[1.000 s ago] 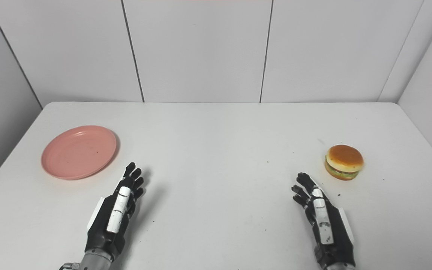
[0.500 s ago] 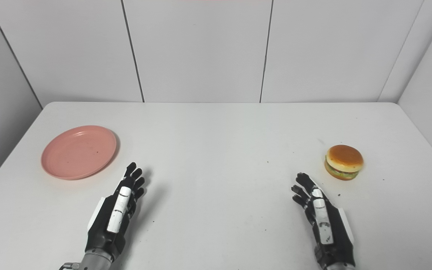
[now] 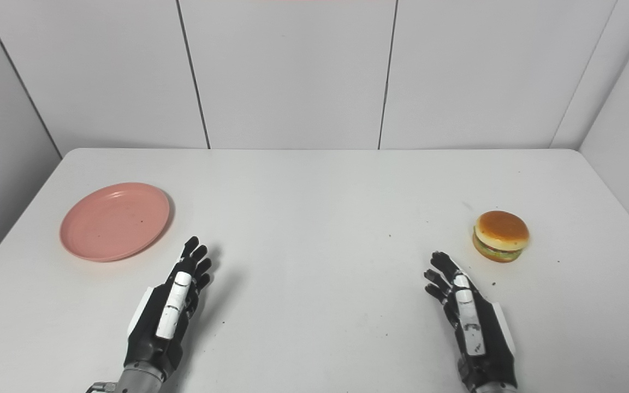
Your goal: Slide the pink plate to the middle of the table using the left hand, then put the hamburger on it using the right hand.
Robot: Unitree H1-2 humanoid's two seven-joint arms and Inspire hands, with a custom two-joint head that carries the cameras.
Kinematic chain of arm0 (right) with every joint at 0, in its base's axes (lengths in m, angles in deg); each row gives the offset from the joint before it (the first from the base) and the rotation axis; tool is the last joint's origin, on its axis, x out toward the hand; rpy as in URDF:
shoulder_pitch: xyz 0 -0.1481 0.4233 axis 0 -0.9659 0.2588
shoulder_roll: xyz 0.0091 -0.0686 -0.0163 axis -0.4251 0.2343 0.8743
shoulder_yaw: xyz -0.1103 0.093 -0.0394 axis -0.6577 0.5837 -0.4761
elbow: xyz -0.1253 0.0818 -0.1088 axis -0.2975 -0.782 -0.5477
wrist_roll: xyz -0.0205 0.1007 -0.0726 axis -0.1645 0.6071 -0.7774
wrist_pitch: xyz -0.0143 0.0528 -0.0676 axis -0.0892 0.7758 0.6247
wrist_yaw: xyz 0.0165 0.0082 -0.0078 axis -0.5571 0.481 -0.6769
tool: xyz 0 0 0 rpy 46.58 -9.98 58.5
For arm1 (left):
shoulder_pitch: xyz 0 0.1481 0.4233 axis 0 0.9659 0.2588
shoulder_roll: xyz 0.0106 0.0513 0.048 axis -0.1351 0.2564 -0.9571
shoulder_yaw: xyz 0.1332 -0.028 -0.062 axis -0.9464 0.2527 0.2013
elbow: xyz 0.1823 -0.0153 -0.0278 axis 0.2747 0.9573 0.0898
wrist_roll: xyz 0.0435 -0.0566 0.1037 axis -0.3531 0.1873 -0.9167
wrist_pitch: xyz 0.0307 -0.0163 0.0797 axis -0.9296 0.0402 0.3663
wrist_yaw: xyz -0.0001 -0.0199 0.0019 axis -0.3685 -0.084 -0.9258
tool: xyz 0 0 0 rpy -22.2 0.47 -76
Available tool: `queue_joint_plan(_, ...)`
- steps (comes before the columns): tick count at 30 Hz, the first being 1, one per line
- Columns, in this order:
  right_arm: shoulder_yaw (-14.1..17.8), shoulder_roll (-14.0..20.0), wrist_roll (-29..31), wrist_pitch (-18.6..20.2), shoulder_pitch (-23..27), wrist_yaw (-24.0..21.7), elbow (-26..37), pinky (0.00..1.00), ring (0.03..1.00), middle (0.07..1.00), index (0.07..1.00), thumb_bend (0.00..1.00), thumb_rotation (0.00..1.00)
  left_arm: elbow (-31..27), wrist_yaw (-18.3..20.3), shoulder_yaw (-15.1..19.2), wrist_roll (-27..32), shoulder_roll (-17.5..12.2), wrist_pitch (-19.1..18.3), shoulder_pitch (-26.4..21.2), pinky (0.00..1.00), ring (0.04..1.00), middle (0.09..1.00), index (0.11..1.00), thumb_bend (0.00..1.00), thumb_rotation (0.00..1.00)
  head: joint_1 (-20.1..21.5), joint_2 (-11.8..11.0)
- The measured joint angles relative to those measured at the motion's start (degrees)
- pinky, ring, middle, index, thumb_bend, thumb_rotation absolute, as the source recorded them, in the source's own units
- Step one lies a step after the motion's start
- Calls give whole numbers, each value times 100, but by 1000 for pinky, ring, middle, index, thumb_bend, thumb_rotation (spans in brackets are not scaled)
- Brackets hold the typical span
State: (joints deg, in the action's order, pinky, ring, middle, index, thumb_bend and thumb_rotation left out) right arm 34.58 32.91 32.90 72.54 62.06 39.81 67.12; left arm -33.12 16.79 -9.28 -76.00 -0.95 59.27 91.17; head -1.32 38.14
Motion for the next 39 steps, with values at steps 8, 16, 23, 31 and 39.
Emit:
queue_joint_plan(8,-9,7,-5,0,0,3,0,861,857,887,831,851,959,0,1,-1,0,0,0,0,1000,987,996,1000,719,889,0,0)
queue_joint_plan(16,-10,9,-4,1,1,3,-1,862,861,888,831,852,958,0,0,-1,0,0,0,0,1000,985,996,1000,713,895,-9,0)
queue_joint_plan(23,-10,11,-1,1,2,1,-3,862,863,892,834,861,954,0,1,-2,0,0,0,0,1000,986,996,1000,706,894,-9,0)
queue_joint_plan(31,-16,22,-2,0,5,0,-10,853,859,887,831,849,962,1,0,-2,0,1,-3,1,1000,990,1000,1000,692,894,0,0)
queue_joint_plan(39,-27,29,-4,1,6,1,-8,854,855,886,833,847,955,-95,-12,147,45,-7,-12,0,1000,985,968,1000,745,891,0,26)
